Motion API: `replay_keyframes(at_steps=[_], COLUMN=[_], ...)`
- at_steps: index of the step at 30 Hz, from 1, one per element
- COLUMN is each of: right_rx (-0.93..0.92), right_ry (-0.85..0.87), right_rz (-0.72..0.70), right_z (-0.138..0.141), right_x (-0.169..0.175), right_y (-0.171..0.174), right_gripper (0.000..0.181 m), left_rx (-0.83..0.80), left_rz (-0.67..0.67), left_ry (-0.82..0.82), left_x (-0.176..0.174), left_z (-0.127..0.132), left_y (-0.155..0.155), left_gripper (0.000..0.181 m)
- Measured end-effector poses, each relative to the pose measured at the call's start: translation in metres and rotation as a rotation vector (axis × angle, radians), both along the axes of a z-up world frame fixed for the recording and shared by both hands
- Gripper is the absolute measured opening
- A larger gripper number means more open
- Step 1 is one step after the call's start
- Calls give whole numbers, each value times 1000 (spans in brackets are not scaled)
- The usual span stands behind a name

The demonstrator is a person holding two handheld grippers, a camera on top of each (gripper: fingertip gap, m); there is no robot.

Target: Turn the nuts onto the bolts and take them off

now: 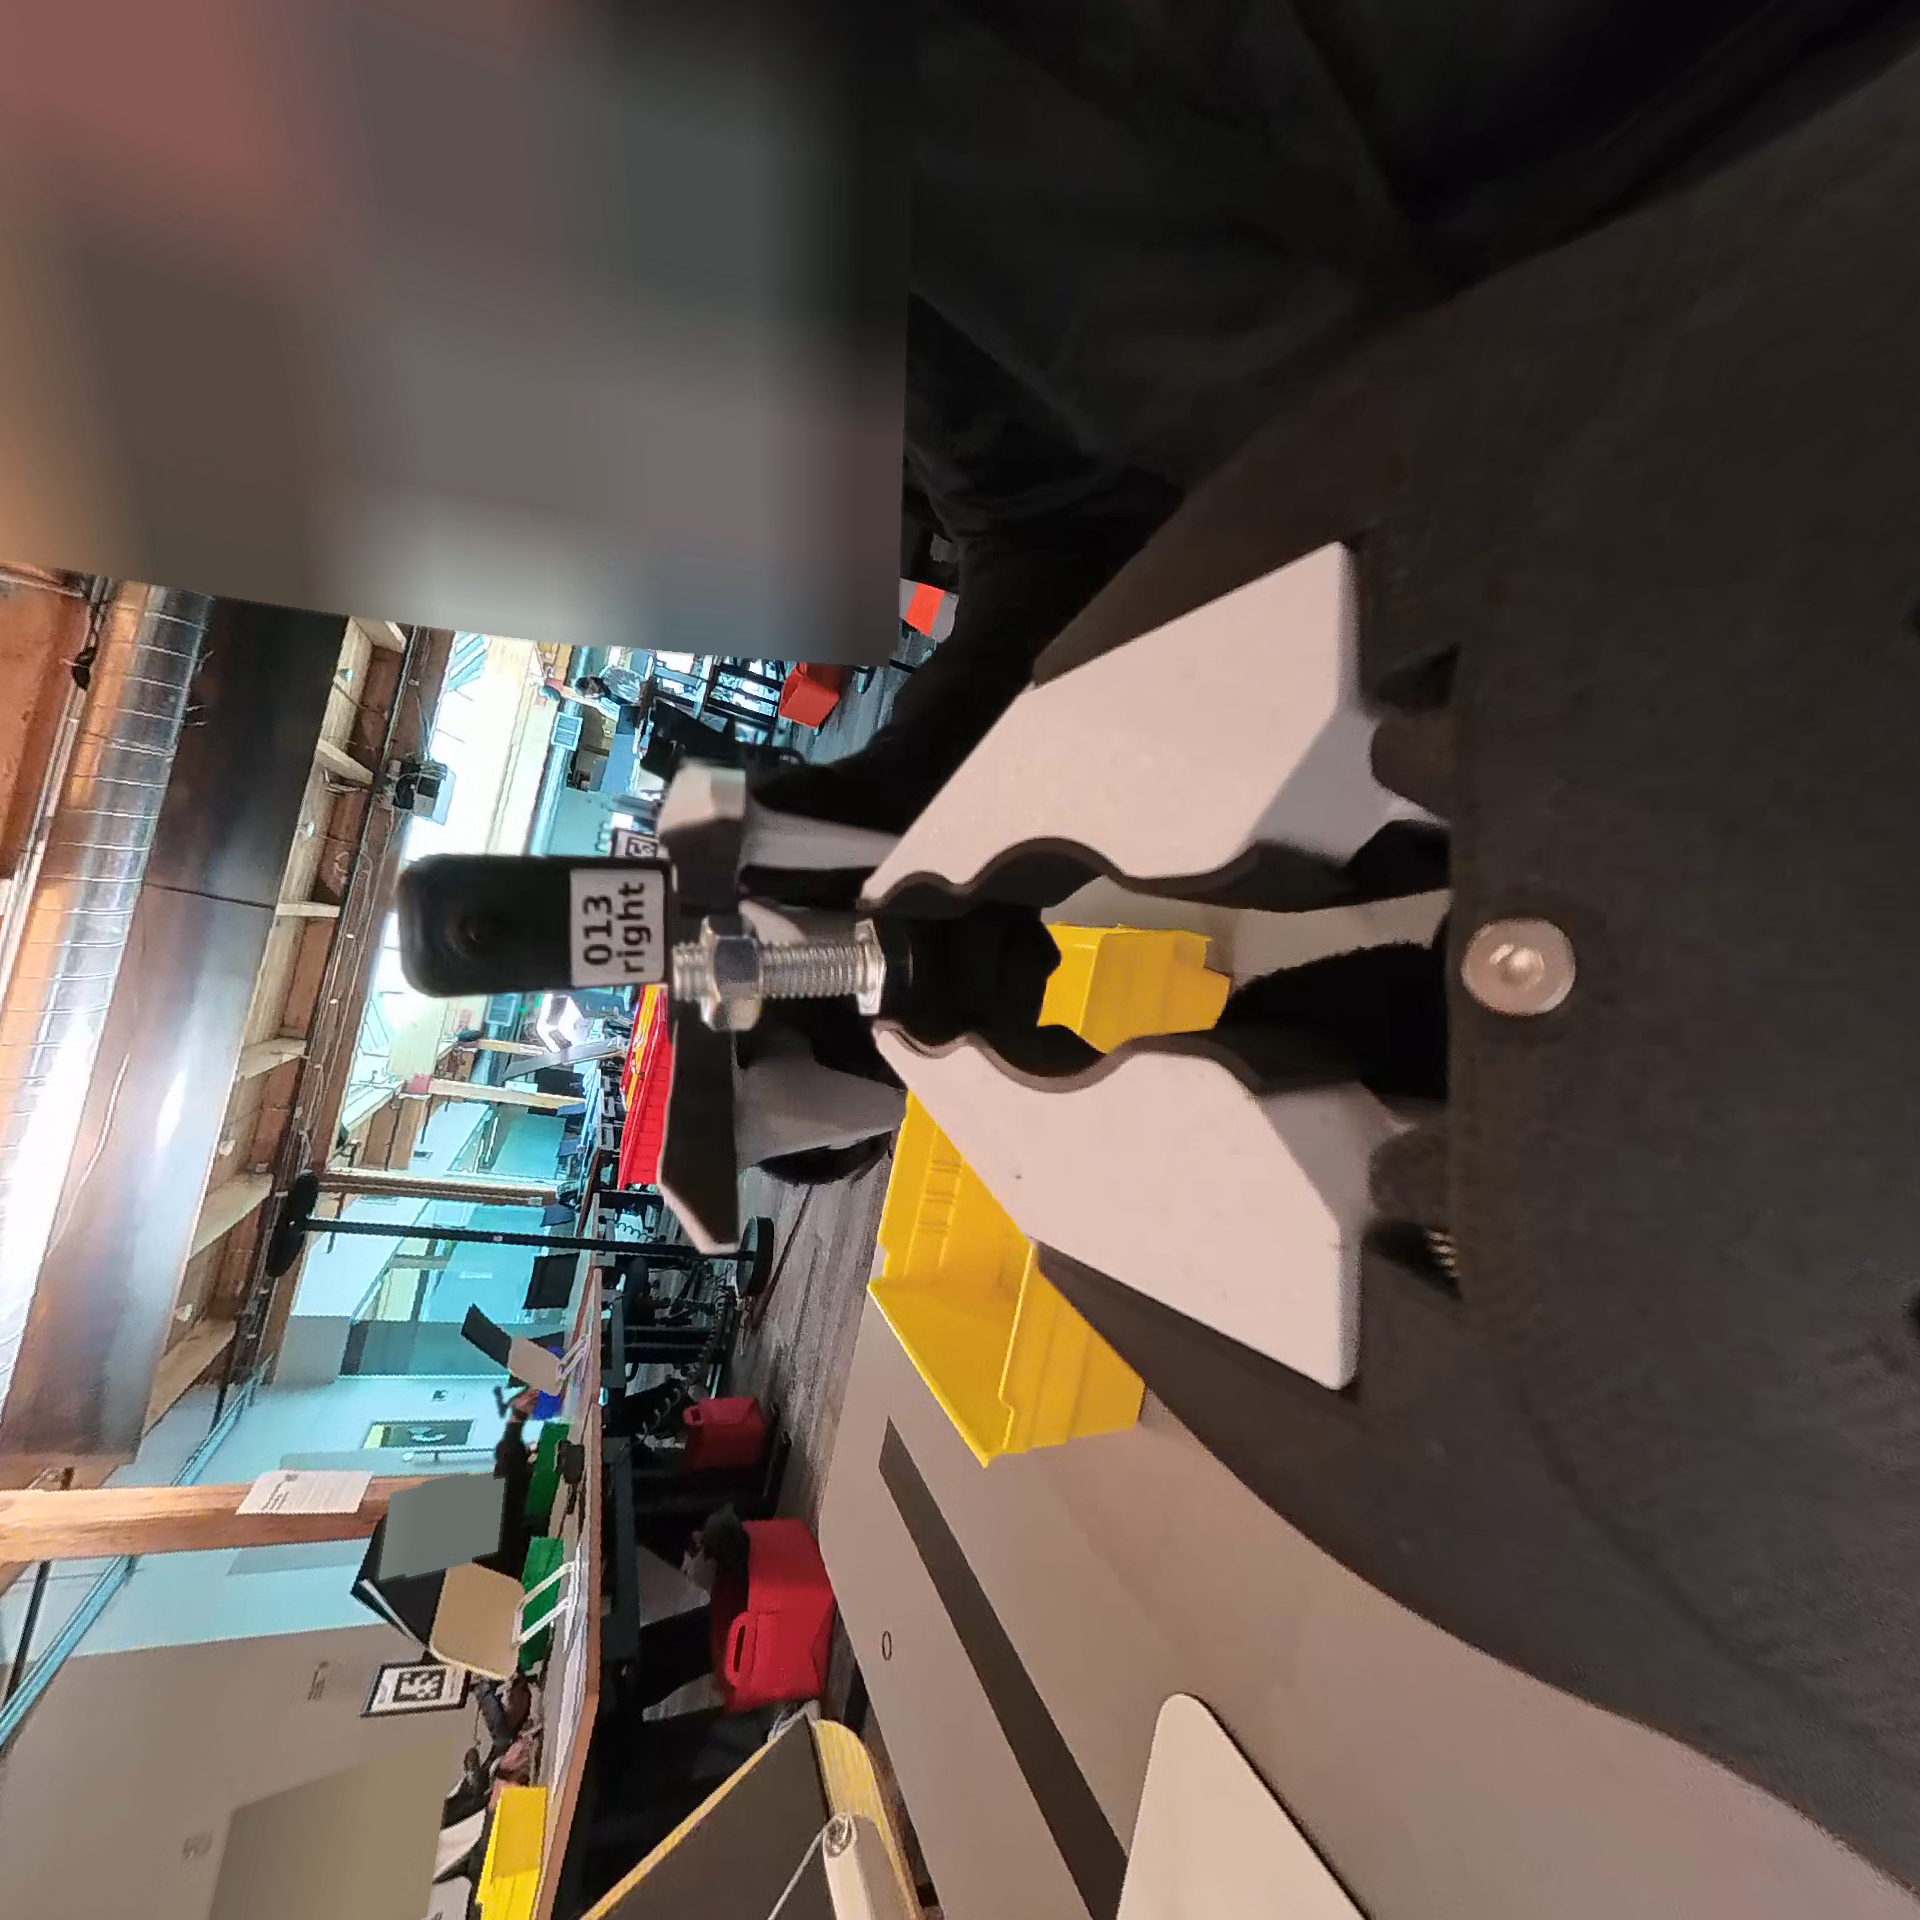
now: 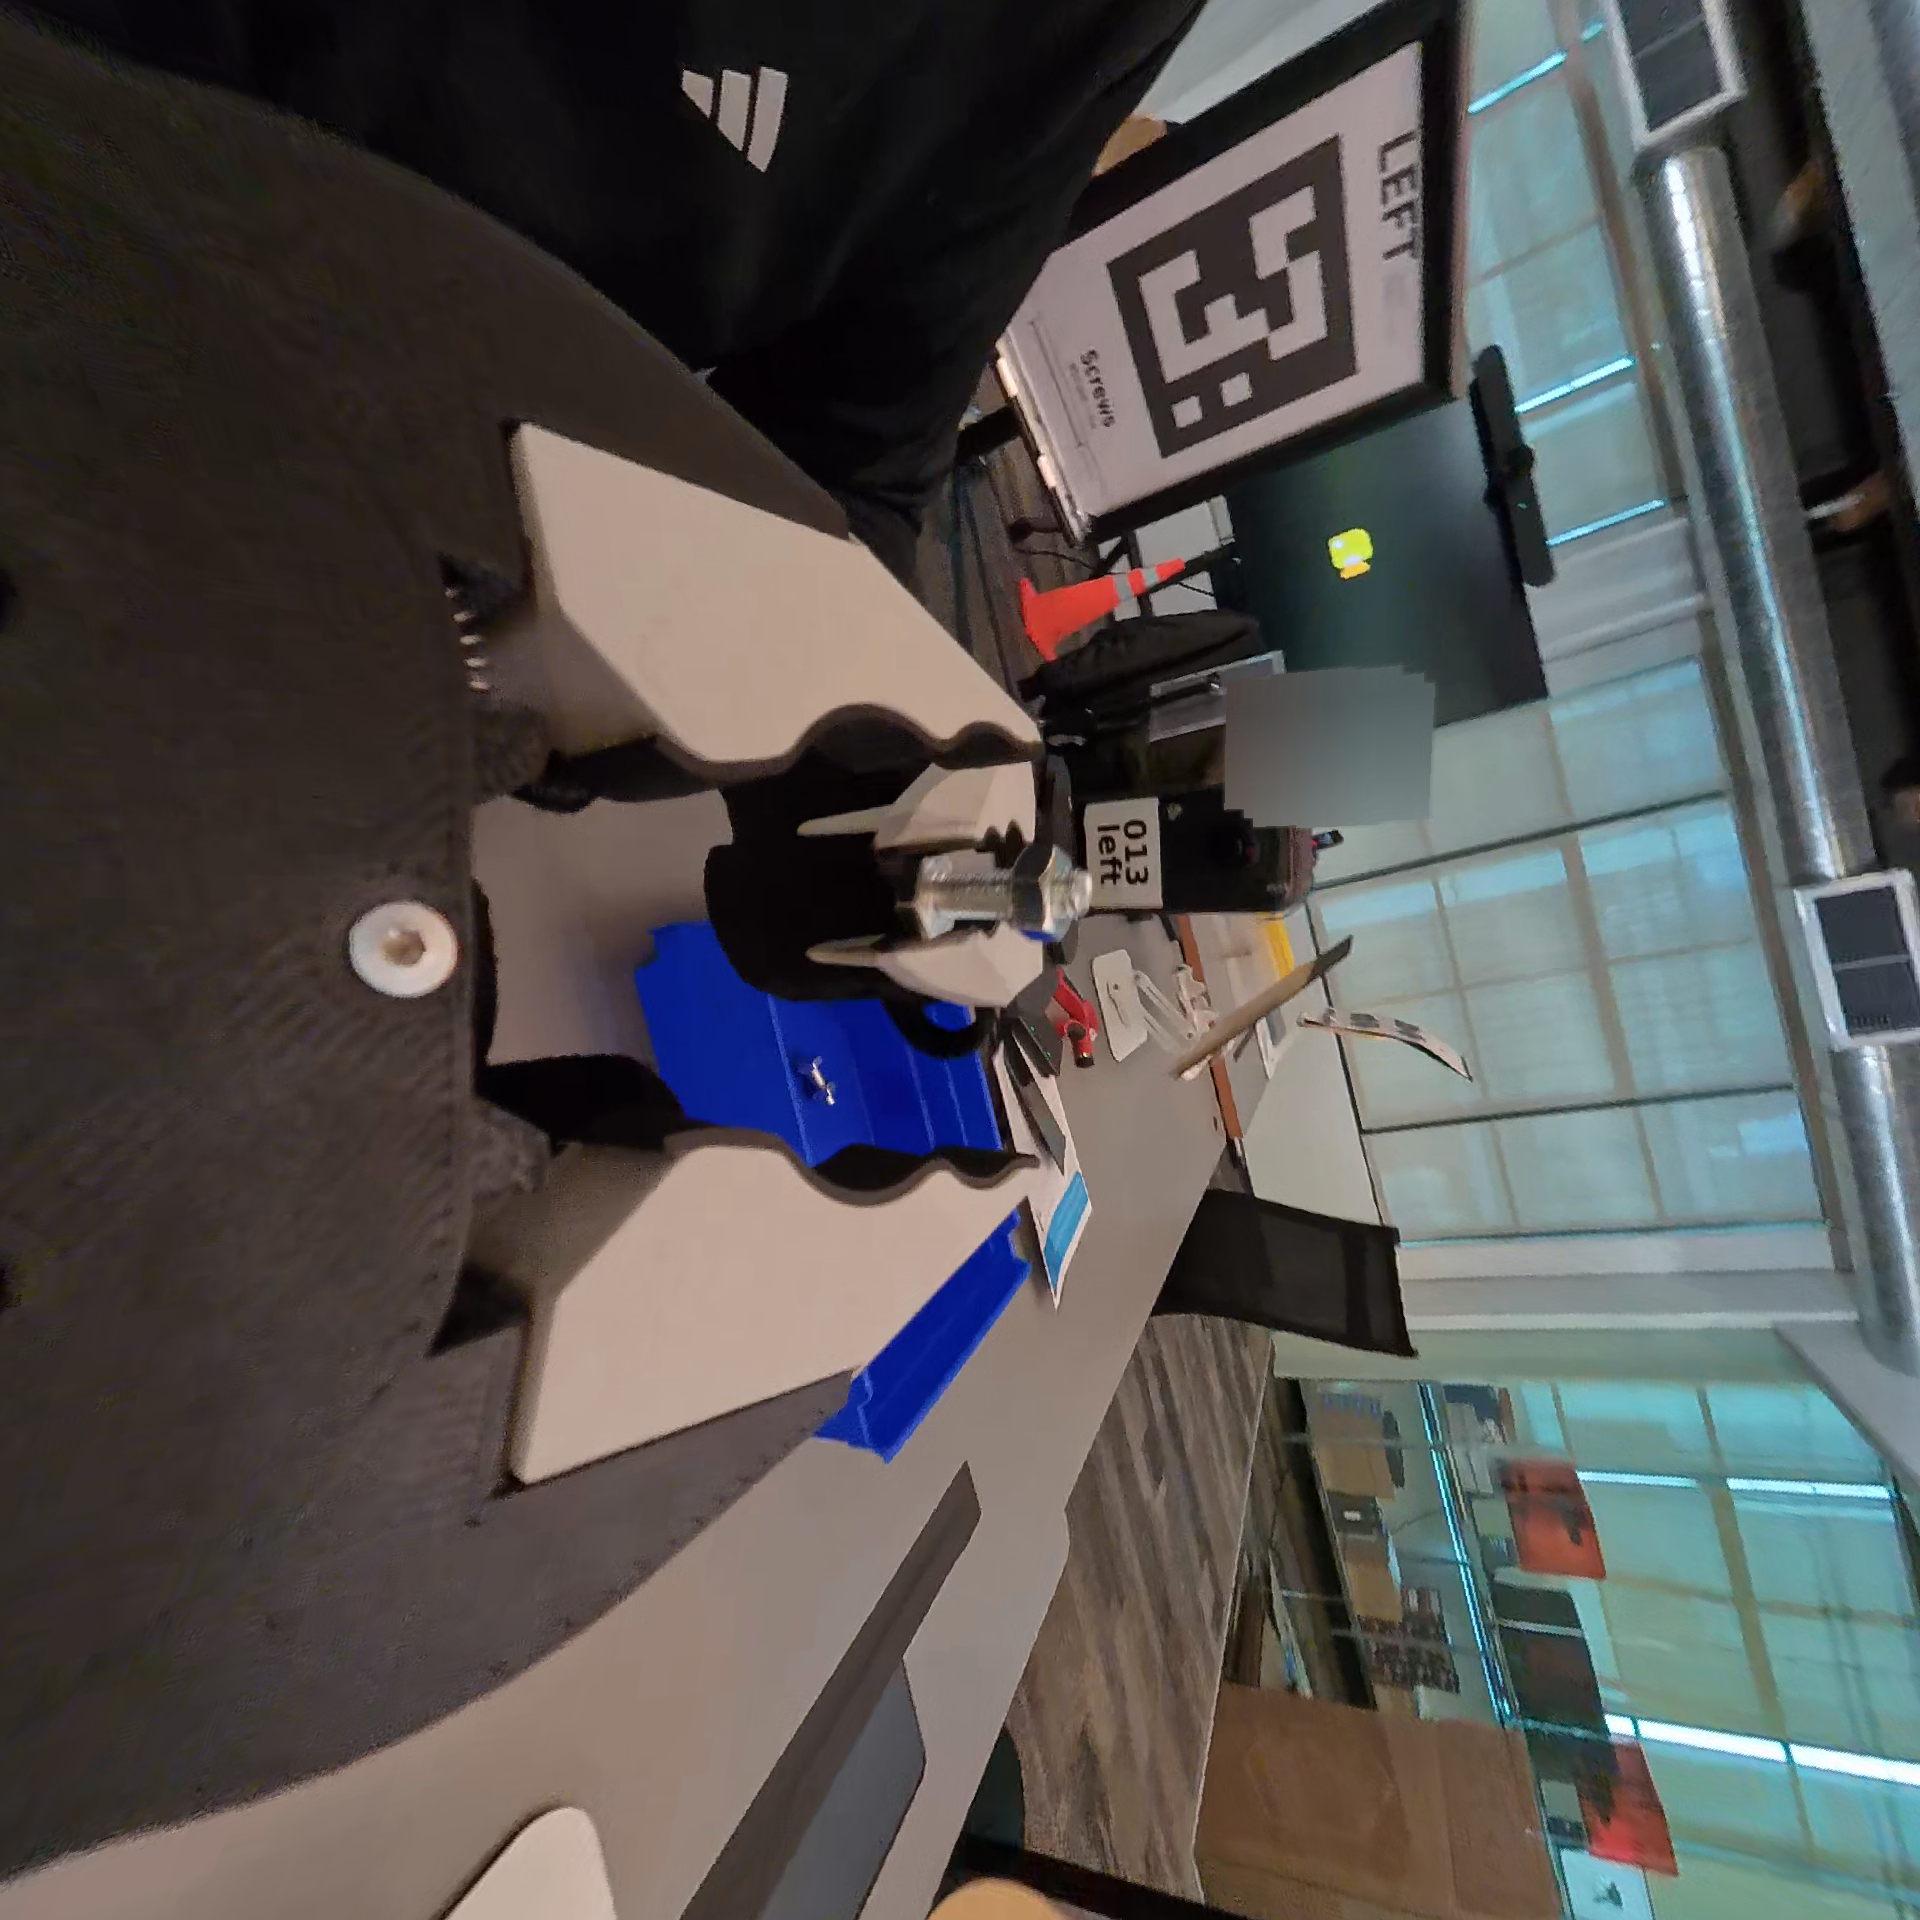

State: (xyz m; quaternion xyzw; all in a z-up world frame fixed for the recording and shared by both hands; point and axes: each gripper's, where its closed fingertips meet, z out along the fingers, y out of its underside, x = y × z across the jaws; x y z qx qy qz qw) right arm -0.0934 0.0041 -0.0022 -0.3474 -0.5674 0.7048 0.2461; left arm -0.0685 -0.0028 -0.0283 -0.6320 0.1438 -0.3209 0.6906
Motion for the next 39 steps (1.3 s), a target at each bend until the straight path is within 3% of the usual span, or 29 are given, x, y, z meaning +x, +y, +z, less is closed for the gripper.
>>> replay_keyframes(at_steps=[6,9,11,14,20,24,28,29,30,32,34,39], right_rx=[4,-33,-50,-38,28,22,-19,-21,-18,-35,-57,22], right_ry=[-24,-25,-33,-45,-14,-26,-51,-56,-61,-77,-88,-25], right_rz=[18,-5,-65,-124,-6,22,-25,-51,-90,-183,-179,-50], right_z=[-4,-2,-2,-5,1,-3,-5,-7,-9,-13,-12,1], right_x=[-15,-10,-5,0,-3,-15,-14,-11,-7,-2,2,-3], right_y=[-14,0,22,44,0,-17,2,12,25,56,64,13], right_gripper=[71,75,54,64,77,75,84,80,63,67,70,80], left_rx=[5,29,43,35,-7,-7,2,2,17,22,14,-1], left_rz=[-7,6,3,19,22,14,8,15,11,15,23,23], left_ry=[39,50,38,48,47,73,93,93,83,78,88,78], left_x=[7,5,2,-2,-1,5,6,3,1,-2,-4,-3], left_z=[-1,4,8,7,-3,-5,-3,-2,1,4,2,-3], left_y=[-1,-5,-7,-6,0,0,-4,-4,-6,-8,-6,-3], left_gripper=[15,15,15,15,15,15,15,15,15,15,15,15])
